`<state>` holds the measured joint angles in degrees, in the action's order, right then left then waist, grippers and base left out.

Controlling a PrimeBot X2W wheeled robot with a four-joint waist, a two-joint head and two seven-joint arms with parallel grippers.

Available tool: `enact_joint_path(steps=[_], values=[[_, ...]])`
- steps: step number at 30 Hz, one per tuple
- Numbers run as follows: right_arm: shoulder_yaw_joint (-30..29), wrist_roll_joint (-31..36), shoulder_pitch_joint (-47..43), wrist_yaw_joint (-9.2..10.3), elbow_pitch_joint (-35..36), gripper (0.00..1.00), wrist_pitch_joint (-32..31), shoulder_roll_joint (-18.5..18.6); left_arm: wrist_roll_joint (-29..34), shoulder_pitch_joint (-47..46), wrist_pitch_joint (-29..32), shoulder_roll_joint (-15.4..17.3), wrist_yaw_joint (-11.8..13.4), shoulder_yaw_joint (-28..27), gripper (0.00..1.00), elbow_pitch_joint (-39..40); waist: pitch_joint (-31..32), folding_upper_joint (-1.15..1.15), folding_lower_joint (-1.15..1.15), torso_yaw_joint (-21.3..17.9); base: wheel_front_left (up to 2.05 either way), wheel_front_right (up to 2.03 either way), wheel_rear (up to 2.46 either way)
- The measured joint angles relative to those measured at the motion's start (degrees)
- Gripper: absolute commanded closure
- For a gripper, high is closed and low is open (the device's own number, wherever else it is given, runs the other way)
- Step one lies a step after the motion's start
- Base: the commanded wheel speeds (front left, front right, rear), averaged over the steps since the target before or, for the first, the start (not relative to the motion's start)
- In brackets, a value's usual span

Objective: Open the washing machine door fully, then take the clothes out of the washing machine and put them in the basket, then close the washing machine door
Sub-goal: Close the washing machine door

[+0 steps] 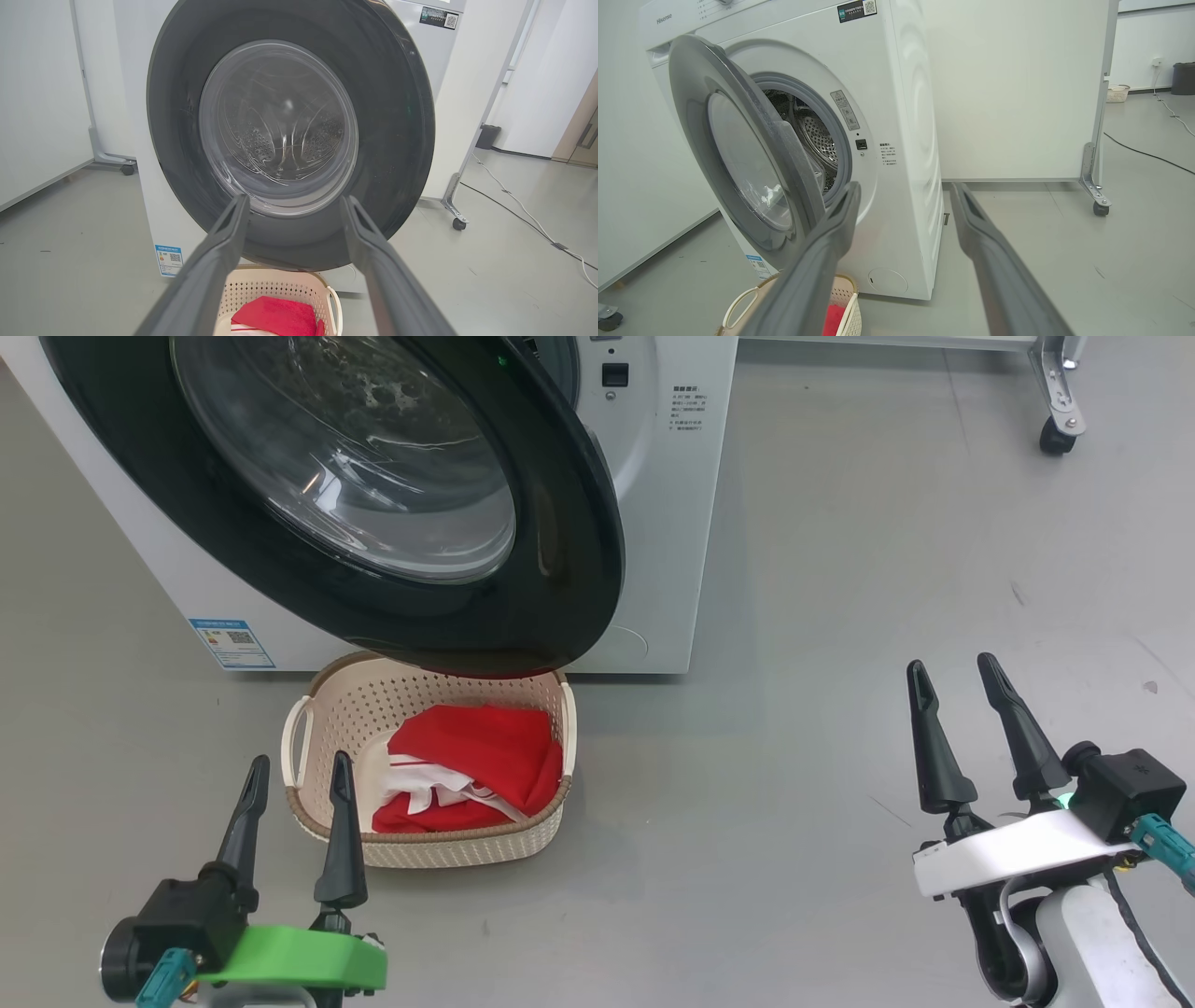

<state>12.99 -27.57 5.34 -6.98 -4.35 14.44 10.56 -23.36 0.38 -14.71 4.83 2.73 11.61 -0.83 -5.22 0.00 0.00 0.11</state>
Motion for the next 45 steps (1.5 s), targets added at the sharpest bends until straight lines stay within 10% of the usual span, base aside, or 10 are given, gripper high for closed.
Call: enact_joint_path(steps=[12,13,15,45], values=[[0.1,0.0,0.0,0.0,0.1,0.07,0.0,0.1,0.8,0.0,0.0,-0.6,-0.6,-0.5,0.0,0.0,-0.3,0.0,0.0,0.2,0.0,0.0,0.0],[0.5,0.0,0.0,-0.01,0.1,0.53,0.0,0.3,0.8,0.0,0.0,-0.7,-0.6,-0.5,0.0,0.0,-0.4,0.0,0.0,0.3,0.0,0.0,0.0],[1.4,0.0,0.0,0.0,0.1,1.0,0.0,0.7,0.8,0.0,0.0,-0.8,-1.0,-0.5,0.0,-0.1,-0.5,0.0,0.0,0.4,0.0,0.0,0.0],[22.6,3.0,15.5,-0.19,7.3,1.0,-2.5,14.4,1.9,-2.8,0.0,-2.1,-2.4,4.2,0.0,1.4,-10.1,0.0,0.0,8.6,0.0,0.0,0.0]])
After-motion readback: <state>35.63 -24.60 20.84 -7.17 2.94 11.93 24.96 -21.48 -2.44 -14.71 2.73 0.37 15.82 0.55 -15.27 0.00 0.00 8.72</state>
